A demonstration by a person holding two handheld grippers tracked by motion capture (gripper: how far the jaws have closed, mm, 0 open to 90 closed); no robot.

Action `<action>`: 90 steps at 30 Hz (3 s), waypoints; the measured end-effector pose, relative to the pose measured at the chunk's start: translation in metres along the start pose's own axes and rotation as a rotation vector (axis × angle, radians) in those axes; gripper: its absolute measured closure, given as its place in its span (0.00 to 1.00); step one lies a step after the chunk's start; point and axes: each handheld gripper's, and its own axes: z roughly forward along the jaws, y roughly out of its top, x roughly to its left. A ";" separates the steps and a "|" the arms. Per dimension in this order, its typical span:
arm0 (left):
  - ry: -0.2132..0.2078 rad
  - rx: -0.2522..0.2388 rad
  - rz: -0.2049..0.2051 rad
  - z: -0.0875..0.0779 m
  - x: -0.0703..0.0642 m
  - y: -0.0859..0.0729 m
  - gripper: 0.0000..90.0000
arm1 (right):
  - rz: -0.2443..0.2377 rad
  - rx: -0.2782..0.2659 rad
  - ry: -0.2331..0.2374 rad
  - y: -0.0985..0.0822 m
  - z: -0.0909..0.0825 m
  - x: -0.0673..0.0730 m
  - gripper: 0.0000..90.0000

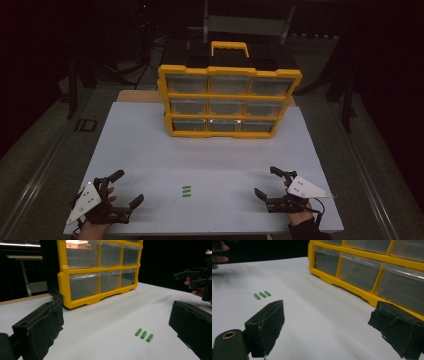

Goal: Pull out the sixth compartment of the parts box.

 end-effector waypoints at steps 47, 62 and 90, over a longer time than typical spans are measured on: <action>-0.014 0.000 0.022 0.003 -0.003 0.004 0.00 | -0.233 -0.025 0.027 0.072 -0.025 0.015 0.10; -0.016 0.000 0.022 0.003 -0.004 0.004 0.00 | -0.381 -0.063 -0.038 0.126 -0.016 -0.010 0.10; -0.019 0.003 0.033 0.002 -0.004 0.003 0.00 | -0.459 -0.033 -0.062 0.181 0.028 -0.061 0.11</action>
